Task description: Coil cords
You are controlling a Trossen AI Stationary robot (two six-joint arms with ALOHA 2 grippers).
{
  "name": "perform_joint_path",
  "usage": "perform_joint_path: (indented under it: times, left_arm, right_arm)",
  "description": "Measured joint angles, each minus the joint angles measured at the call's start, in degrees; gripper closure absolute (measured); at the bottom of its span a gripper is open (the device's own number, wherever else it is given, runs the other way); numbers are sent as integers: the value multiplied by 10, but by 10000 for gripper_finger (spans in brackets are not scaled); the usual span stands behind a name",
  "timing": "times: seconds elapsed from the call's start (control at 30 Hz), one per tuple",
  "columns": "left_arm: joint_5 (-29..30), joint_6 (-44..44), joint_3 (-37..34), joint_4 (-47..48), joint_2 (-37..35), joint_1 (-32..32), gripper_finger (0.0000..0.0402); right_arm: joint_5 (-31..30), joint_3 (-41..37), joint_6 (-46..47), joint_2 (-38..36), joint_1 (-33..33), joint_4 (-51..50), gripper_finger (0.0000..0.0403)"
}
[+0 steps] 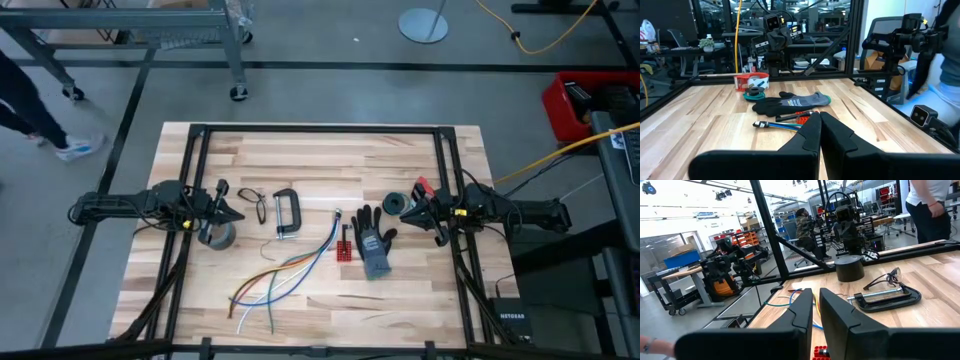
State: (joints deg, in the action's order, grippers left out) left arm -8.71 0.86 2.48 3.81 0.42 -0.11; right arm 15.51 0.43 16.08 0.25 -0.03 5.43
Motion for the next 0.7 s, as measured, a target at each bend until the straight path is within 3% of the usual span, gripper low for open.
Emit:
perform_joint_path:
  times: [0.47, 0.7]
  left_arm:
    - [0, 0, 0, 0, 0, 0, 402]
    - [0, 0, 0, 0, 0, 0, 402]
  right_arm:
    - [0, 0, 6, 0, 0, 9, 363]
    - [-10, 0, 85, 0, 0, 40, 363]
